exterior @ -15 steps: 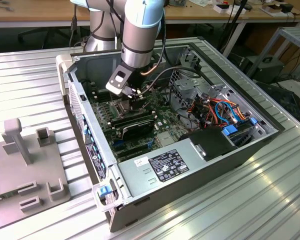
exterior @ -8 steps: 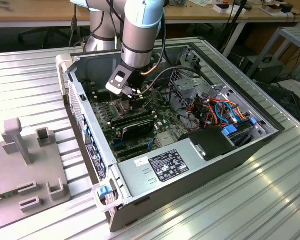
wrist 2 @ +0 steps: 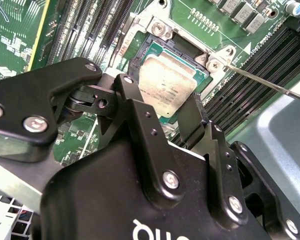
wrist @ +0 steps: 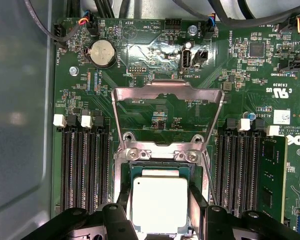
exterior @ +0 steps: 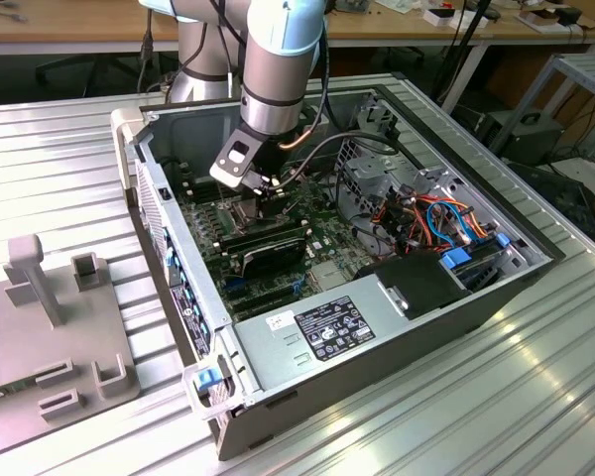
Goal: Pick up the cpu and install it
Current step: 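Place the cpu into insertion slot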
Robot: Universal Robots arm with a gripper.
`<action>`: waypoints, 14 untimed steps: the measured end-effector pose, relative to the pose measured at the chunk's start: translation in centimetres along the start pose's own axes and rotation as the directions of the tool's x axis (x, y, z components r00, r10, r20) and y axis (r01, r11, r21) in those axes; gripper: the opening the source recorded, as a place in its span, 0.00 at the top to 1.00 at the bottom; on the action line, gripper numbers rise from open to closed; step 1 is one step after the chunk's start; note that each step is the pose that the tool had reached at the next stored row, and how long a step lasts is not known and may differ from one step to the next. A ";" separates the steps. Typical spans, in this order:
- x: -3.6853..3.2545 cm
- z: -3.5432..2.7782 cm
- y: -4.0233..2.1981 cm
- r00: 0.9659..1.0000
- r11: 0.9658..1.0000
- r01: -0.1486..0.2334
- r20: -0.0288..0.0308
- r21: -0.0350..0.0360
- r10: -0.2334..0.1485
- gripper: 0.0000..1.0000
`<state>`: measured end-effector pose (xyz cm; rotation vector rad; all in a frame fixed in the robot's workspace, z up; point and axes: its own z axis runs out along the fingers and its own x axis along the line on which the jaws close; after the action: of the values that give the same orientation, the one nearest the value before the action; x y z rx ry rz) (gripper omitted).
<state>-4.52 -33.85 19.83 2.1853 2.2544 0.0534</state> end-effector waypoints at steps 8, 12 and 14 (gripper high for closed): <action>0.00 0.12 0.00 1.000 1.000 0.000 0.000 0.000 0.000 0.45; 0.00 0.13 0.00 1.000 1.000 0.000 0.000 0.000 0.000 0.45; 0.00 0.13 0.00 1.000 1.000 0.000 0.000 0.000 0.000 0.45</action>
<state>-4.52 -33.85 19.70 2.1853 2.2544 0.0534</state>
